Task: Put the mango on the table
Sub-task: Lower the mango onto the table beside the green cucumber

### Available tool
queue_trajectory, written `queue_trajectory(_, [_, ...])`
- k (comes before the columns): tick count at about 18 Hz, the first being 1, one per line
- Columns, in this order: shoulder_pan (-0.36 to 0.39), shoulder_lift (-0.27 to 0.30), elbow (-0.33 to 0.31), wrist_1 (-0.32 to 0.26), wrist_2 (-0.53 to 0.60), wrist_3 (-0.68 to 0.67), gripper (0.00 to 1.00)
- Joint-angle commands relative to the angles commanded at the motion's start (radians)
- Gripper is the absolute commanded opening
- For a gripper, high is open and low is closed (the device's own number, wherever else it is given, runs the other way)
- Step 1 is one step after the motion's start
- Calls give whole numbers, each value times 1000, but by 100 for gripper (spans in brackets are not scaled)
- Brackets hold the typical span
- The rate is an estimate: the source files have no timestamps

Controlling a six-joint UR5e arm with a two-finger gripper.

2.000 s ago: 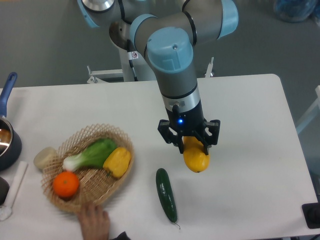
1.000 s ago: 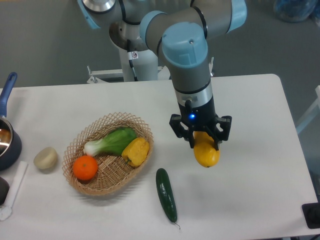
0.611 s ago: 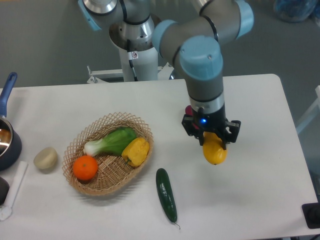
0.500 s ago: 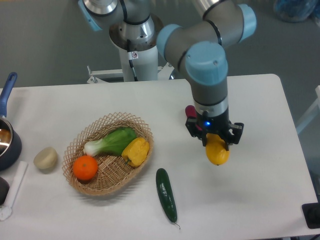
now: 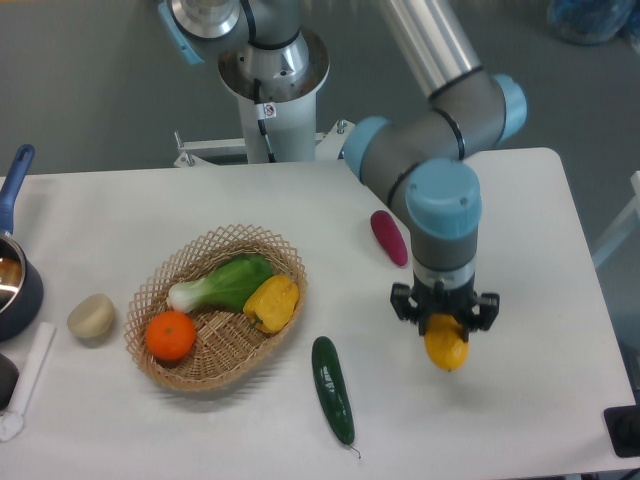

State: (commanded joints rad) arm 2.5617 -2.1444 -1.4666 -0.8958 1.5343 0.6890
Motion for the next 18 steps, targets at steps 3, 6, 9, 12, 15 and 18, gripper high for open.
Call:
queue_trajectory(3, [-2, -26, 11, 18, -51, -52, 53])
queue_trajectory(6, [-5, -40, 9, 21, -52, -101, 53])
queue_trajectory(9, [-11, -54, 9, 21, -52, -135, 53])
queue_trajectory(12, [-12, -58, 3, 21, -52, -137, 53])
queue_trajectory(15, [-20, -63, 2, 21, -52, -154, 53])
queue_trajectory(18, [-28, -68, 0, 21, -52, -158, 53])
